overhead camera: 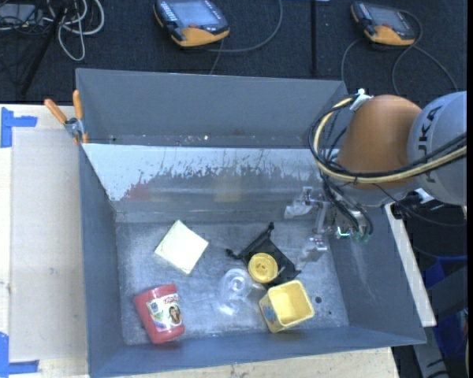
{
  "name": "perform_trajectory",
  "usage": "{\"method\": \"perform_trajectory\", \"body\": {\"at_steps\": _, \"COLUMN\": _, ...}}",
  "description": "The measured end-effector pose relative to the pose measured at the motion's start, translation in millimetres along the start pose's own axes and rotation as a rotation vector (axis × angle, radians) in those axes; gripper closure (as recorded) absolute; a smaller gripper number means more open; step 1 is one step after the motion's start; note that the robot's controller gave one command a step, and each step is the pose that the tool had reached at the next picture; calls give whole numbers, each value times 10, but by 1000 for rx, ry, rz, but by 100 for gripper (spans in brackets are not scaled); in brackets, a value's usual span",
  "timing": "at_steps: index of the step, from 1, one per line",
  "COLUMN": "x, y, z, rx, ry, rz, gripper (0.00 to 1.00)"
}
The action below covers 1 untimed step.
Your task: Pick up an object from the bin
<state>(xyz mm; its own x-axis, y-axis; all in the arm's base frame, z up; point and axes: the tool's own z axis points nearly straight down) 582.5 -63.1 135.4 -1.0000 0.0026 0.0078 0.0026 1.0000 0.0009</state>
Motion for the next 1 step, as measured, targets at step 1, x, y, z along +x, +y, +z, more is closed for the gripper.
{"method": "perform_trajectory", "body": {"at_steps": 1, "x": -19, "y": 2, "z": -41, "rx": 1, "ry": -7, "rz": -2, "gripper": 0}}
